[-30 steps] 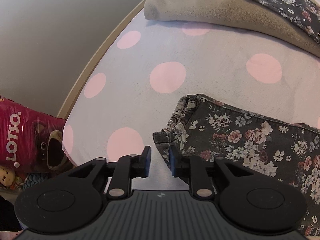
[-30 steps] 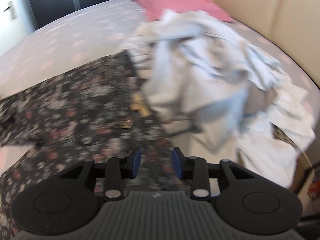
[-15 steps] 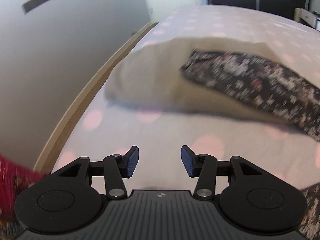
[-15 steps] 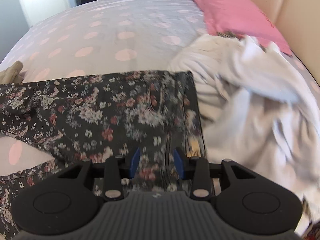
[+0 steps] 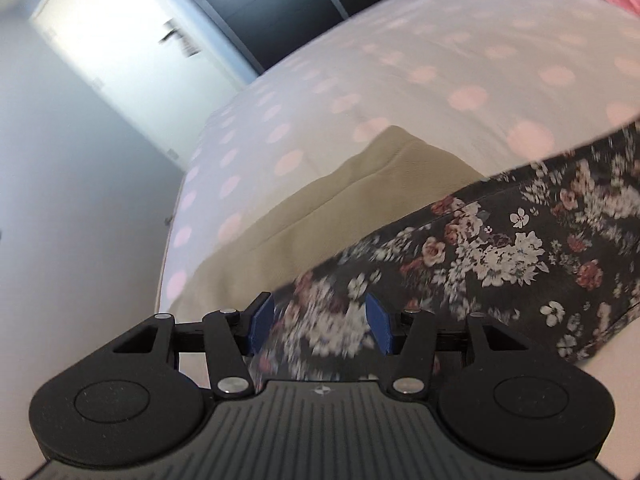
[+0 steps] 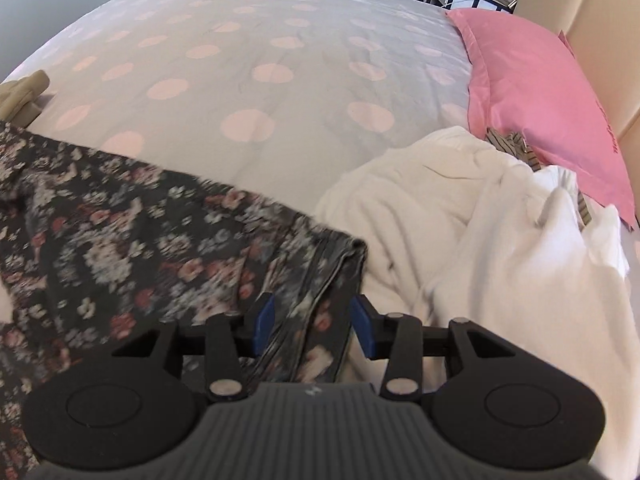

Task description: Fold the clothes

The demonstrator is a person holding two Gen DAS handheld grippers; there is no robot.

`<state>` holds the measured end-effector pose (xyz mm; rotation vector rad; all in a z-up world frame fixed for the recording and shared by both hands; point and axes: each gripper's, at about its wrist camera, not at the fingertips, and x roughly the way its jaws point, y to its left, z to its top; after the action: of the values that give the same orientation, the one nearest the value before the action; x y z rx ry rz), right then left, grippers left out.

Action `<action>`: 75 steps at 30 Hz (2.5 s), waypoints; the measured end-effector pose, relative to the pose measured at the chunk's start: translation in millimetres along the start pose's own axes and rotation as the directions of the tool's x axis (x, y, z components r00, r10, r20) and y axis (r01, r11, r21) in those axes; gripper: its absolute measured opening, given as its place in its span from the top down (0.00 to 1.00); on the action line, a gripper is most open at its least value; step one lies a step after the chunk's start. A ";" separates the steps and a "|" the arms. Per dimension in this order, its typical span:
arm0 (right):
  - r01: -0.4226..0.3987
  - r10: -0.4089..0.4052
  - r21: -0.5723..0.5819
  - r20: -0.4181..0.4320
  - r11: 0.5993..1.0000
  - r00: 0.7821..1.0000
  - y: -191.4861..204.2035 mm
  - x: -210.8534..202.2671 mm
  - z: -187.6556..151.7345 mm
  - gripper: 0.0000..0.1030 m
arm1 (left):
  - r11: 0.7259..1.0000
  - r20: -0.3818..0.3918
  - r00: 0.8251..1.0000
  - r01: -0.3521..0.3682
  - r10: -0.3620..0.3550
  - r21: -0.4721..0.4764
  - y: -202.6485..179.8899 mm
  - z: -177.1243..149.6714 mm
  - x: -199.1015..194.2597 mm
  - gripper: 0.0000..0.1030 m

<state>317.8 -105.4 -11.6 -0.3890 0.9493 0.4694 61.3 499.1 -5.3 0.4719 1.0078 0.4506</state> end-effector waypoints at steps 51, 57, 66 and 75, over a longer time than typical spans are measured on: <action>-0.071 0.075 -0.337 0.000 0.939 0.997 -2.9 53.5 43.7 0.85 | 0.881 -0.174 0.961 0.267 -0.214 0.391 -43.1 30.6 123.8 0.42; -0.071 0.072 -0.320 -0.009 0.945 0.997 -3.9 64.2 42.5 0.85 | 0.891 -0.217 0.934 0.342 -0.285 0.299 -33.4 27.4 136.2 0.59; -0.040 0.054 -0.321 0.035 0.946 0.998 -0.9 42.0 38.7 0.86 | 0.927 -0.149 0.951 0.301 -0.272 0.226 -20.0 5.2 106.2 0.96; 0.018 0.024 -0.284 0.144 0.959 0.989 -7.2 -33.3 24.9 0.90 | 0.971 0.011 0.975 0.220 -0.222 0.095 28.5 -33.3 9.8 0.97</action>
<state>322.1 -105.6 30.4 -0.6061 0.7407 0.6322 32.6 533.3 -10.9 0.4410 1.0505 0.1987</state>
